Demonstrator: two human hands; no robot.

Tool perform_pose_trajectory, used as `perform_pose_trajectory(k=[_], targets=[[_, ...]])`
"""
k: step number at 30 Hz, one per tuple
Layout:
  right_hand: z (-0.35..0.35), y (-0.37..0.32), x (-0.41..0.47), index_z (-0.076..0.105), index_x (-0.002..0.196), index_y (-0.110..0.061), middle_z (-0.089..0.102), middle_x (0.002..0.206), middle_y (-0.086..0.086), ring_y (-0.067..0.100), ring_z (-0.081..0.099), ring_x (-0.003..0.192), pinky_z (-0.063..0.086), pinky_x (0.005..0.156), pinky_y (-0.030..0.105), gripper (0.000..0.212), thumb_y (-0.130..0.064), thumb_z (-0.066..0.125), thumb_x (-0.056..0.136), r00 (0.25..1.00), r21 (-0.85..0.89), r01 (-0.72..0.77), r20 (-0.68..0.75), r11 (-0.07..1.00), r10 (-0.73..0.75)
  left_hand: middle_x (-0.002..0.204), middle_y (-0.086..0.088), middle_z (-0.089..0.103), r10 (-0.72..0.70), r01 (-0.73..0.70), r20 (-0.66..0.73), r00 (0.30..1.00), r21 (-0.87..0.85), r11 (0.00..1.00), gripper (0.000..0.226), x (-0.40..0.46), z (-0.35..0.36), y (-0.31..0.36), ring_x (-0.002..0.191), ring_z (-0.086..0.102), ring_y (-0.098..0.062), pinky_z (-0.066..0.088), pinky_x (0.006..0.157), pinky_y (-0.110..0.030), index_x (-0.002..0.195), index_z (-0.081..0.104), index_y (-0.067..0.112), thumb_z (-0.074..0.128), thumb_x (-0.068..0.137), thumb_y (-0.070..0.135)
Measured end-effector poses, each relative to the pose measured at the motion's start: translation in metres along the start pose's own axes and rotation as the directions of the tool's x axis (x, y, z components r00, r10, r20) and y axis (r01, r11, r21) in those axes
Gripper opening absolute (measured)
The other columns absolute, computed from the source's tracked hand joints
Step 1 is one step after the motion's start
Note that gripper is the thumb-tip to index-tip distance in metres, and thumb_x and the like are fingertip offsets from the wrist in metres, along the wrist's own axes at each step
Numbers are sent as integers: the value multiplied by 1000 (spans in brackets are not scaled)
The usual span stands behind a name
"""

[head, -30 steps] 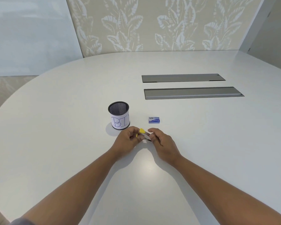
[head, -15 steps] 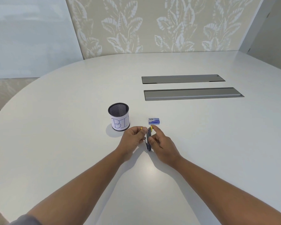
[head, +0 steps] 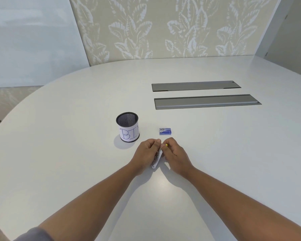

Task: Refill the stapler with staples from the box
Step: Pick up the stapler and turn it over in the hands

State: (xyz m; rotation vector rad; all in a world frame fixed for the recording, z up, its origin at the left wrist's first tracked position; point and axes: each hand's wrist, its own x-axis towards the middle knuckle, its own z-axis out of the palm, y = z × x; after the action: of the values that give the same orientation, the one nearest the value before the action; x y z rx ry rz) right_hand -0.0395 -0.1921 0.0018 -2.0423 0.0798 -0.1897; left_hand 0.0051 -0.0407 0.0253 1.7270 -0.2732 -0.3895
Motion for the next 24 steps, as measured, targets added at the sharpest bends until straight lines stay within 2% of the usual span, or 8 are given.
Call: perform_pose_trajectory(k=[2,5,9,14,18,24], targets=[[1,-4,3,48,83,-25,62,72,3,27,60,72,53,73,50,35,-58,42,91,999,3,-43,-13,999,44,59,-6,58,61,-59,-13,998,91,994,40,-1,3,-1,53,52,-22,43,52,-29,81,59,12,47,103,43],[6,-9,7,43,69,-27,54,61,-11,12,49,62,43,65,39,38,-59,36,88,997,-30,-77,-28,997,76,63,2,54,152,-134,-64,986,226,965,40,1,5,-3,63,51,-18,46,66,-39,77,50,10,40,106,36],[10,-11,7,57,71,-33,69,71,-21,3,60,67,42,64,30,42,-59,30,91,997,-101,-77,-30,992,74,60,13,53,195,-157,-102,976,298,941,41,3,9,-6,59,47,-8,40,62,-29,70,45,19,37,107,36],[10,-3,3,57,77,-30,71,79,-17,7,63,74,50,68,34,42,-58,31,94,997,-125,-57,-52,990,50,57,17,56,184,-111,-183,966,349,931,43,5,17,-8,59,49,-12,39,60,-33,65,42,26,31,101,46],[11,-4,1,46,68,-33,61,66,-18,5,52,60,37,56,29,38,-55,32,95,996,-129,-35,-85,991,24,58,12,56,176,-79,-217,960,393,916,45,5,22,-9,61,52,-15,37,59,-32,66,42,26,27,99,51],[12,-6,-1,45,64,-38,57,61,-20,5,49,56,33,54,29,37,-51,33,96,994,-126,-5,-109,992,-9,60,8,55,174,-59,-245,954,414,908,45,2,26,-8,62,52,-18,37,58,-33,67,40,25,25,100,52]])
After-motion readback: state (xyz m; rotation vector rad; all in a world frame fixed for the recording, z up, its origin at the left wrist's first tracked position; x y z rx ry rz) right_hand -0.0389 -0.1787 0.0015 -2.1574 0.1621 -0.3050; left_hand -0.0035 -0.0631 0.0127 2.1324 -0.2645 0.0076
